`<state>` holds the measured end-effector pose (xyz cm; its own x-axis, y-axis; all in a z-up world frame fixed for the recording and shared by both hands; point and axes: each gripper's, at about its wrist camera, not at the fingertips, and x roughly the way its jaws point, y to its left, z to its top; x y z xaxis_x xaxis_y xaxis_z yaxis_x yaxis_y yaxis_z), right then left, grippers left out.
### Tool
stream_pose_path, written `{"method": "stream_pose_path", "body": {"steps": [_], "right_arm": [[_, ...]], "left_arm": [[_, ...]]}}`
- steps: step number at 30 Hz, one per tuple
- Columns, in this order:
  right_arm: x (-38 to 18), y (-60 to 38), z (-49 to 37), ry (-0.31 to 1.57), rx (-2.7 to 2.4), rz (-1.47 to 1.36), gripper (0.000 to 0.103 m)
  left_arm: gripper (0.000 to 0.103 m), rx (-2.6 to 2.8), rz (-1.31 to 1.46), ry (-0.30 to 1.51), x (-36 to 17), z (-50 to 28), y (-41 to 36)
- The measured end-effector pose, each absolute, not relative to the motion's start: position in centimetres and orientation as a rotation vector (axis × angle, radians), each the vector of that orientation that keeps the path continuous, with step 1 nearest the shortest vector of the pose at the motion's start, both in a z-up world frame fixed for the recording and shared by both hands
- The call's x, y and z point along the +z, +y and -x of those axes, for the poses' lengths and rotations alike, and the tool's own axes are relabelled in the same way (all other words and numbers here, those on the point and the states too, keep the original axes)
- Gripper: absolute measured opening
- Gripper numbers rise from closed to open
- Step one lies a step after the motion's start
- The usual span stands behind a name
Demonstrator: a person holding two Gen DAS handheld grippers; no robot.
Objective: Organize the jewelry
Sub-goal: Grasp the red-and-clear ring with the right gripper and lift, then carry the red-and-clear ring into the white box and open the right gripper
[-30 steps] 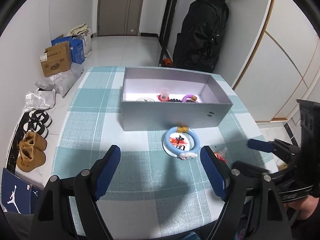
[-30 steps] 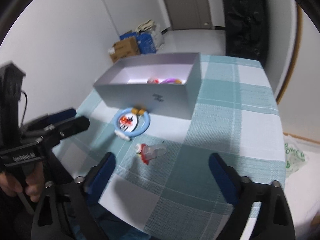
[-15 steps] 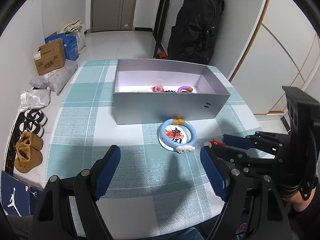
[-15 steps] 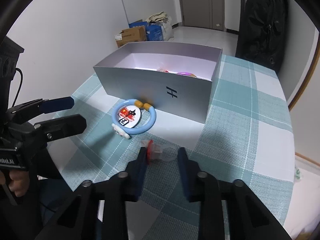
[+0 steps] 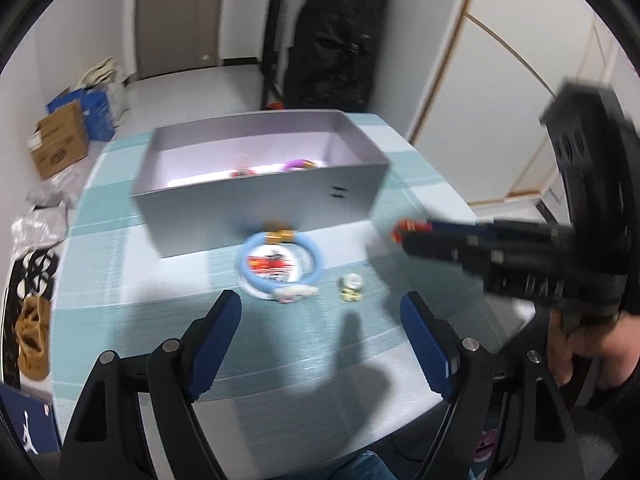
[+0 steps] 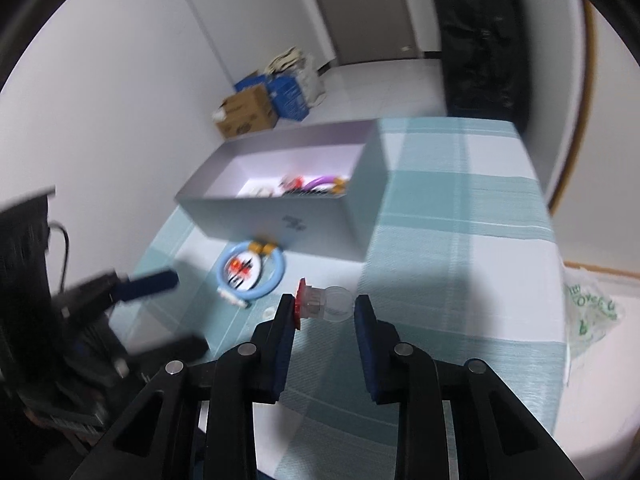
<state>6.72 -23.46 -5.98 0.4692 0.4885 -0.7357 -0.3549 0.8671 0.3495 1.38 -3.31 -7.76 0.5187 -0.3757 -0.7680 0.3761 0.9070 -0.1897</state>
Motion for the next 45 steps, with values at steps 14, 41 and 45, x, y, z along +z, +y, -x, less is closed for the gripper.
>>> {"method": "stream_pose_path", "body": {"steps": [14, 41, 45], "right_arm": [[-5.5, -28.0, -7.1, 0.952, 0.482, -0.367, 0.028], [-4.0, -26.7, -6.7, 0.883, 0.517, -0.329, 0.028], [-2.8, -25.8, -7.2, 0.853, 0.541, -0.325, 0.029]], "left_arm": [[0.063, -0.459, -0.074, 0.982, -9.0, -2.4, -6.9], [0.008, -0.465, 0.074, 0.856, -4.1, -1.6, -3.8], [0.008, -0.448, 0.143, 0.811, -2.7, -2.4, -1.9]]}}
